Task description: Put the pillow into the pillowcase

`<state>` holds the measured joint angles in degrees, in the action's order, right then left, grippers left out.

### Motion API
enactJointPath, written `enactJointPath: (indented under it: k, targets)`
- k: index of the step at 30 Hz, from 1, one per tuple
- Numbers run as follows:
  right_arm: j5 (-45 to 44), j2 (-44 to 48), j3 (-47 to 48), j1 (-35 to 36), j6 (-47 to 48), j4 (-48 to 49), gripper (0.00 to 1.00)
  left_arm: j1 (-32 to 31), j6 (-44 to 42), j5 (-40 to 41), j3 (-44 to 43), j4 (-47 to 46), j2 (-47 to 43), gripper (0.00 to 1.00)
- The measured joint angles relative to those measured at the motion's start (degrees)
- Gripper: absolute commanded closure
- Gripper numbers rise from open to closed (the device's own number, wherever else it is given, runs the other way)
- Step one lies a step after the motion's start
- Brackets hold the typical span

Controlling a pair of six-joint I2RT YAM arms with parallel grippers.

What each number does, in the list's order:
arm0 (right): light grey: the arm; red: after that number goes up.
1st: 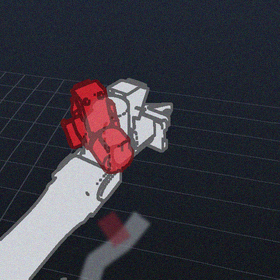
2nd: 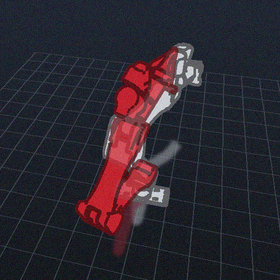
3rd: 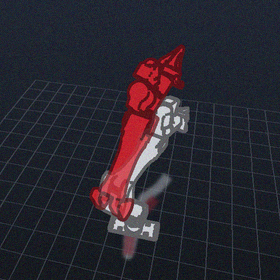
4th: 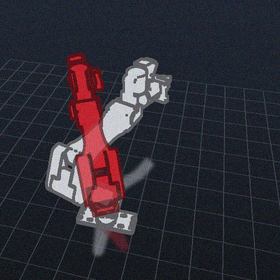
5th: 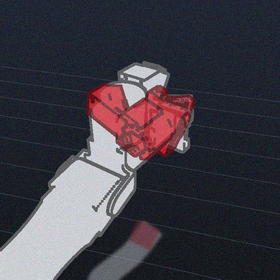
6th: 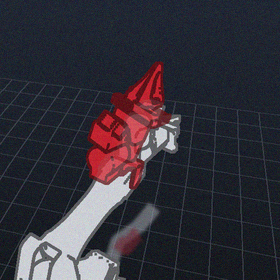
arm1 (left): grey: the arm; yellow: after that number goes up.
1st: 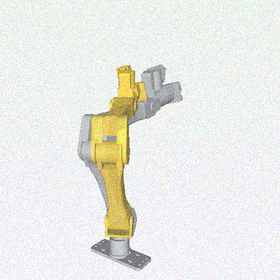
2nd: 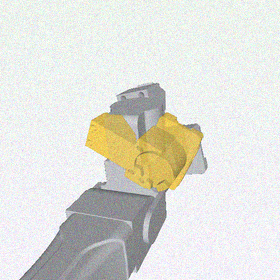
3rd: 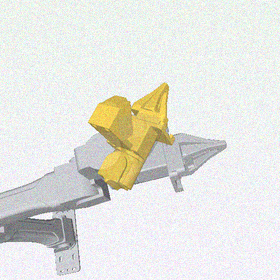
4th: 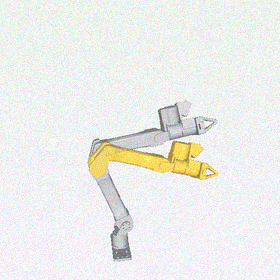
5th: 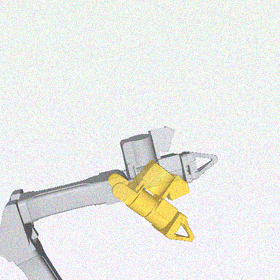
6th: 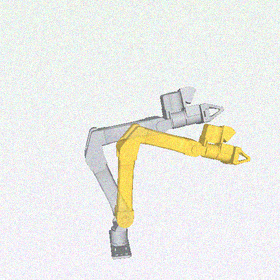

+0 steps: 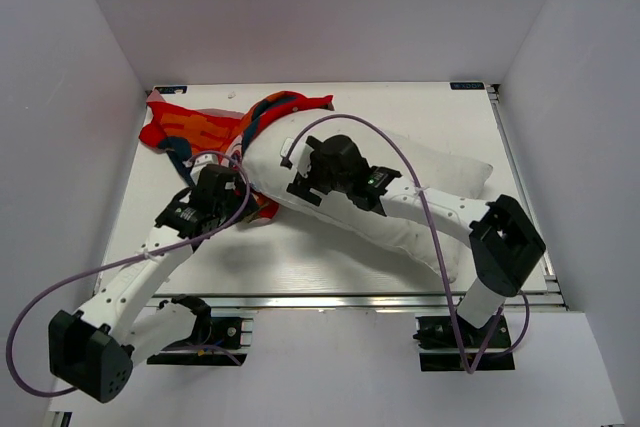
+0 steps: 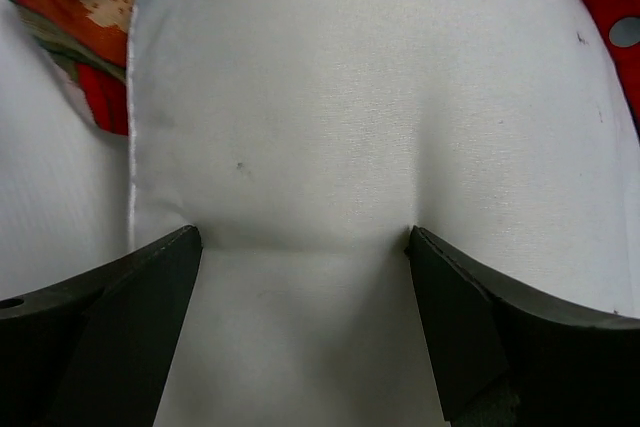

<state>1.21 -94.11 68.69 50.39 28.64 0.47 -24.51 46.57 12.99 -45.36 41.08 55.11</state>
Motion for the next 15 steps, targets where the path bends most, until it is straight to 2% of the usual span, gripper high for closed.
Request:
enactJointPath:
  k: [7,13,15]
  targets:
    - [-4.2,-2.4,0.15,0.66,1.81,2.21,0.14,0.0,-2.08,6.47,0.0,-9.18,10.49,0.19]
    - [-4.28,-3.28,1.77,0.66,1.7,2.21,0.16,0.0,-4.44,7.85,0.0,-14.51,17.73,0.31]
    - [-4.31,-3.82,2.38,0.66,1.66,2.23,0.17,0.0,-4.81,8.0,0.0,-15.47,19.12,0.44]
